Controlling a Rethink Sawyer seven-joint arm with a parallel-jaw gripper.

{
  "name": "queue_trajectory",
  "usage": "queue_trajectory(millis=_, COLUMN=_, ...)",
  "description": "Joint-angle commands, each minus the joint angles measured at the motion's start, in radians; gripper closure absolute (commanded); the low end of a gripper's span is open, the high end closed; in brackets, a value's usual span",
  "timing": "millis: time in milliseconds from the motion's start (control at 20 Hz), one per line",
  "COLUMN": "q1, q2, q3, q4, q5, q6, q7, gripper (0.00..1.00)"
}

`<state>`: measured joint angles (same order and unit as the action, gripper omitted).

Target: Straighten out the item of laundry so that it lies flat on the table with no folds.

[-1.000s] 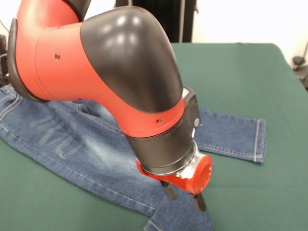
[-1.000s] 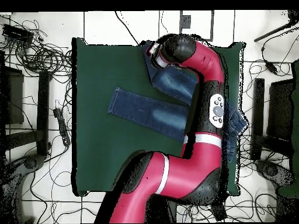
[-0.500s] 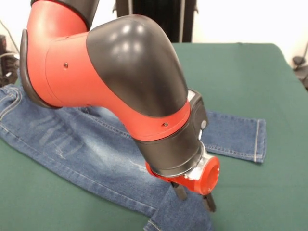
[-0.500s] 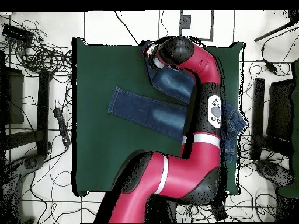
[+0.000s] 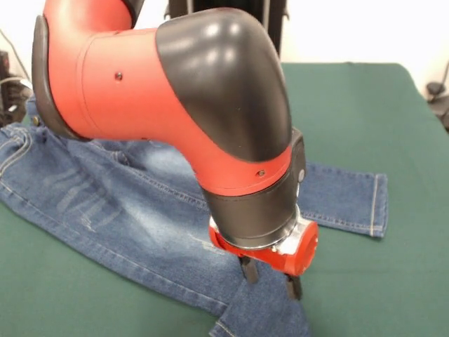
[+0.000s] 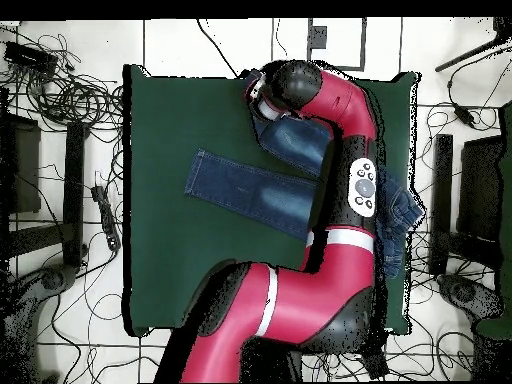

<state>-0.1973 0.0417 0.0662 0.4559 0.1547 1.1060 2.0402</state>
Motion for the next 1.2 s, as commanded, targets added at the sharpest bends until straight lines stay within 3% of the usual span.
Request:
queue_trajectory(millis=50, q1=0.060, q2=-0.021, q3=-0.032, q4=0.095, q5=-0.087, q6=0.126, q7=-0.034, gripper=0.00)
queue_trajectory(millis=200, q1=0.068, q2=-0.038, q3=-0.037, q4=0.103, q5=-0.119, q6=0.119, q7=-0.072, gripper=0.00)
queue_trajectory(millis=450, q1=0.058, q2=-0.042, q3=-0.007, q4=0.160, q5=-0.164, q6=-0.021, q7=-0.156, gripper=0.00)
queue_trajectory(millis=550, q1=0.055, q2=-0.058, q3=0.005, q4=0.219, q5=-0.175, q6=-0.100, q7=-0.143, gripper=0.00)
queue_trajectory(millis=1200, q1=0.039, q2=-0.040, q3=0.029, q4=0.250, q5=-0.253, q6=-0.229, q7=-0.153, gripper=0.00)
